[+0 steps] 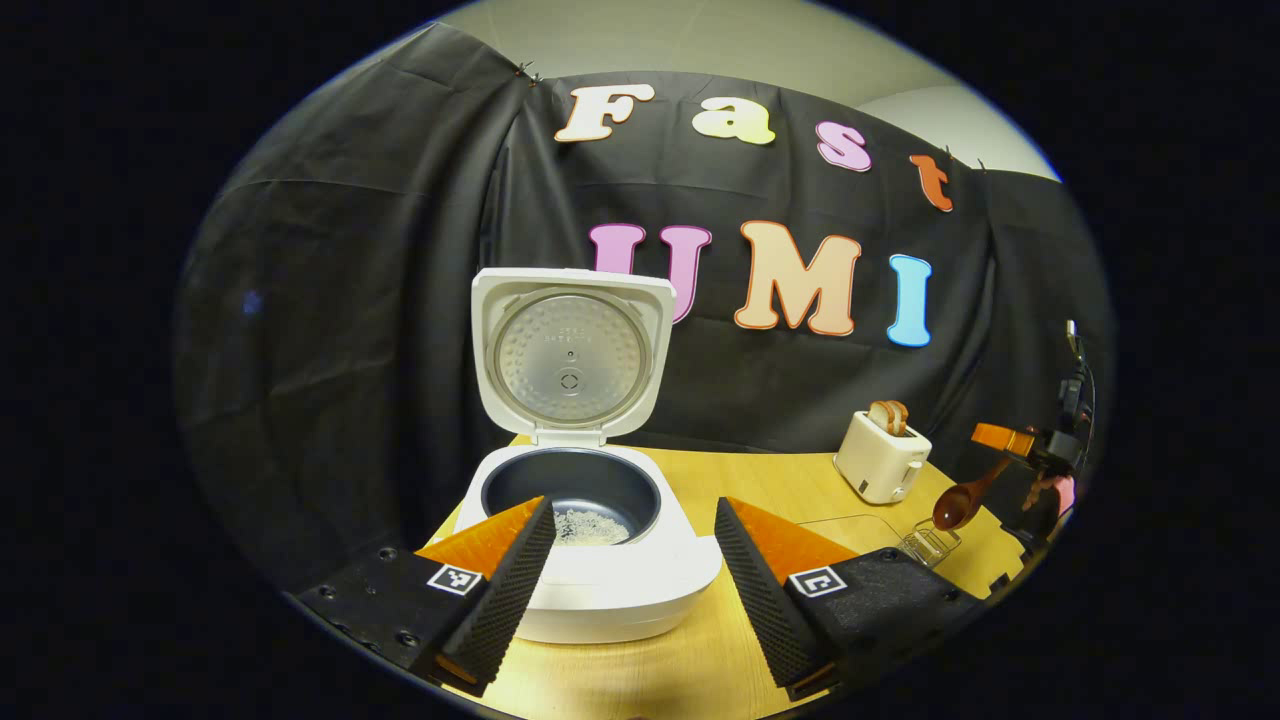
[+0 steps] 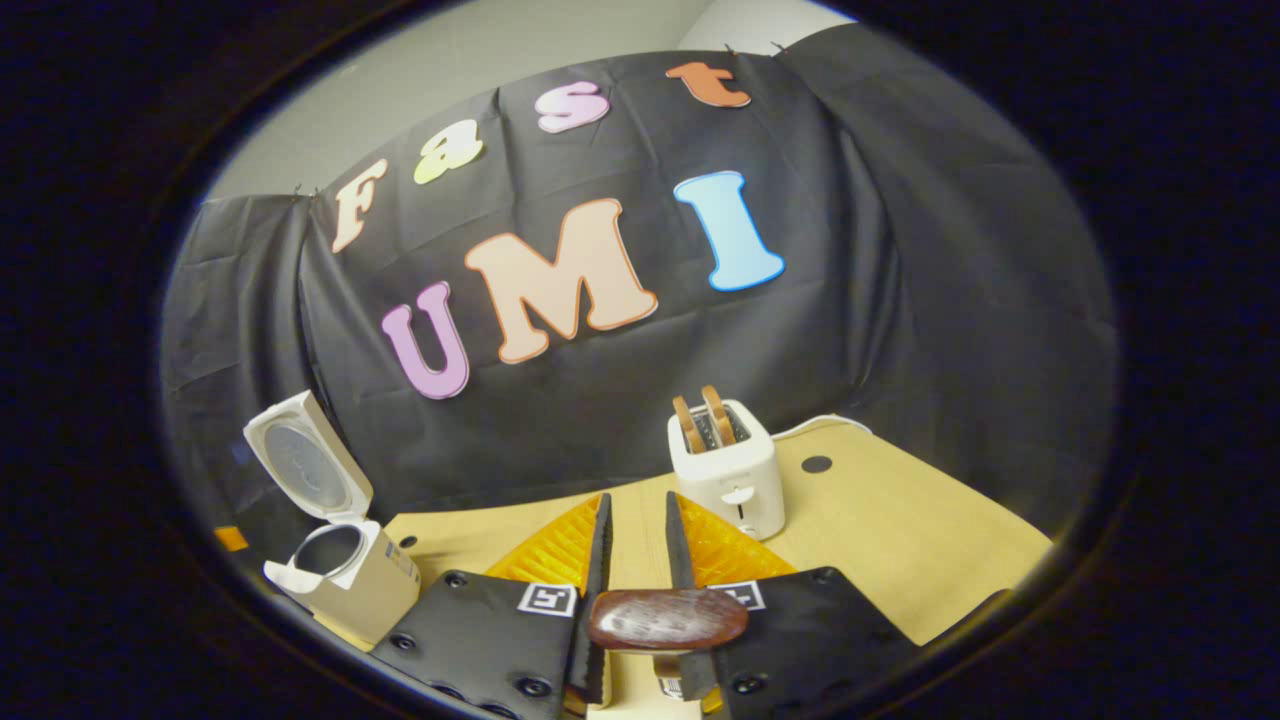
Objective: Close the left gripper, press the button to open the rice cooker; take a wooden spoon from the chopstick holder with the right hand, scoop a spoonful of rice and pour it into the rice cooker, then put the wooden spoon back into the chopstick holder.
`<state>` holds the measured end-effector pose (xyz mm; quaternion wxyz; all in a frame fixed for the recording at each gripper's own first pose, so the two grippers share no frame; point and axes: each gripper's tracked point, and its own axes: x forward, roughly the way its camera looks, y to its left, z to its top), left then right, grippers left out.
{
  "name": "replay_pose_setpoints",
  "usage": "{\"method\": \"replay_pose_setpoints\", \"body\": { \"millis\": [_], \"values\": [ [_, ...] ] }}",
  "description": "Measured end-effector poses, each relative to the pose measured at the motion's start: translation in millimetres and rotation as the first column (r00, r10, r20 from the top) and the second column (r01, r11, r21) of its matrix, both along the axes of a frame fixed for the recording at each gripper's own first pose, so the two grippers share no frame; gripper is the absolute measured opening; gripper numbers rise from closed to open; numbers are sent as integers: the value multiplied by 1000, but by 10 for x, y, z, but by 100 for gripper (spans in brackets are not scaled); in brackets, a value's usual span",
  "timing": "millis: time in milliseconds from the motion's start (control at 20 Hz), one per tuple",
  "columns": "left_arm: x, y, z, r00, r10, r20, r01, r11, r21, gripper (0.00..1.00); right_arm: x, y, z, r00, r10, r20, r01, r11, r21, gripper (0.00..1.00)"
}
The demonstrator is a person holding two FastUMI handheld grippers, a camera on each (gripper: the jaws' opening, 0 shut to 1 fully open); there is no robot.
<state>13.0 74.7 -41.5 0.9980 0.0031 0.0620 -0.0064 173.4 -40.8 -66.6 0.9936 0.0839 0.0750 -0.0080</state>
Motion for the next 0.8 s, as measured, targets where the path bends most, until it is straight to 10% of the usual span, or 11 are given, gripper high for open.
{"method": "replay_pose_setpoints", "body": {
  "millis": [800],
  "values": [
    [-98, 63, 27, 998, 66, 8, -66, 998, 15, 95, -23, -35, -803, 988, 48, -149, -57, 997, -52, 38]
  ]
}}
